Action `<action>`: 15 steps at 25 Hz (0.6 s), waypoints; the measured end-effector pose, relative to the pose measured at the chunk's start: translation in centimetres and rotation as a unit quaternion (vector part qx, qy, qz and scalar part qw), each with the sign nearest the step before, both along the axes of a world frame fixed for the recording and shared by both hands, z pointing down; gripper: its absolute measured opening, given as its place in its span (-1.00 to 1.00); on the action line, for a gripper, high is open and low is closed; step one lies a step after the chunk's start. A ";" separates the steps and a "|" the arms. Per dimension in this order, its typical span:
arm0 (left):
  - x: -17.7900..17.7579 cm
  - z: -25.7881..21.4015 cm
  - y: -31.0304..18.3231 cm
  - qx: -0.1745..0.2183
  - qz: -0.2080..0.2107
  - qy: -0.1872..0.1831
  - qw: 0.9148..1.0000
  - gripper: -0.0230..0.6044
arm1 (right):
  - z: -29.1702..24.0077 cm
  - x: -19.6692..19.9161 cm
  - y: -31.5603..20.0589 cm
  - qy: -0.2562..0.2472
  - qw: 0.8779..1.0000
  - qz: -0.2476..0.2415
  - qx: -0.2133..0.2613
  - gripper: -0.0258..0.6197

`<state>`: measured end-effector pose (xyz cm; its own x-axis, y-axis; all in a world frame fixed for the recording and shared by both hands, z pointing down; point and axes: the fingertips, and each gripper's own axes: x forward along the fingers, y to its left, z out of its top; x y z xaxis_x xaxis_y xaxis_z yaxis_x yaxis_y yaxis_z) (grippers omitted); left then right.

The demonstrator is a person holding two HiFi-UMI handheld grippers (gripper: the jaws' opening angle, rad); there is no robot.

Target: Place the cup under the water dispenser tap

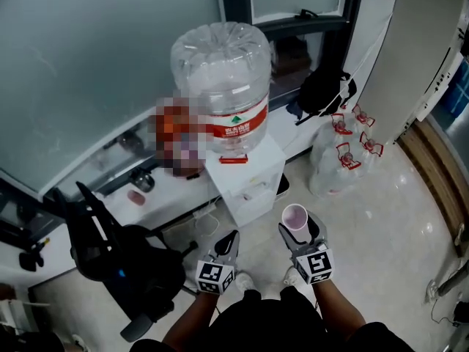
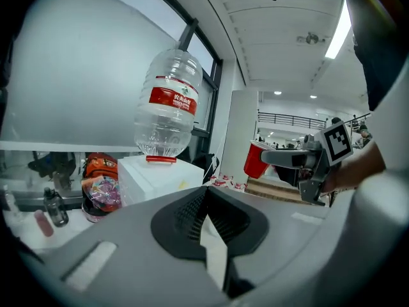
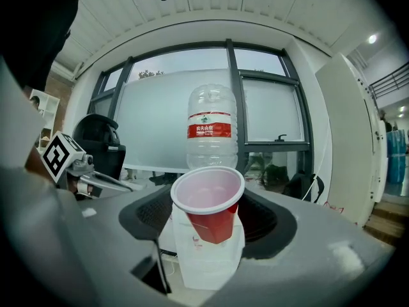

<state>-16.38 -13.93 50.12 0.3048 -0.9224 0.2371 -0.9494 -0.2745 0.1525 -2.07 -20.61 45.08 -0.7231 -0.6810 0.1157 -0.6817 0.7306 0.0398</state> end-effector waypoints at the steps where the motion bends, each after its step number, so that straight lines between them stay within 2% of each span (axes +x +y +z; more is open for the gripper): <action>1: 0.1 0.0 -0.3 0.000 -0.003 -0.001 1.000 -0.87 | 0.3 0.0 -0.3 0.001 1.000 -0.004 -0.002 0.07; 7: 1.3 0.4 -0.8 0.003 -0.010 -0.020 1.000 -0.87 | 2.6 -0.5 -0.9 0.009 0.999 -0.041 -0.022 0.07; 15: 2.8 1.7 -2.7 0.007 -0.047 -0.010 0.999 -0.87 | 7.1 -0.5 -3.1 0.016 0.995 -0.083 -0.046 0.07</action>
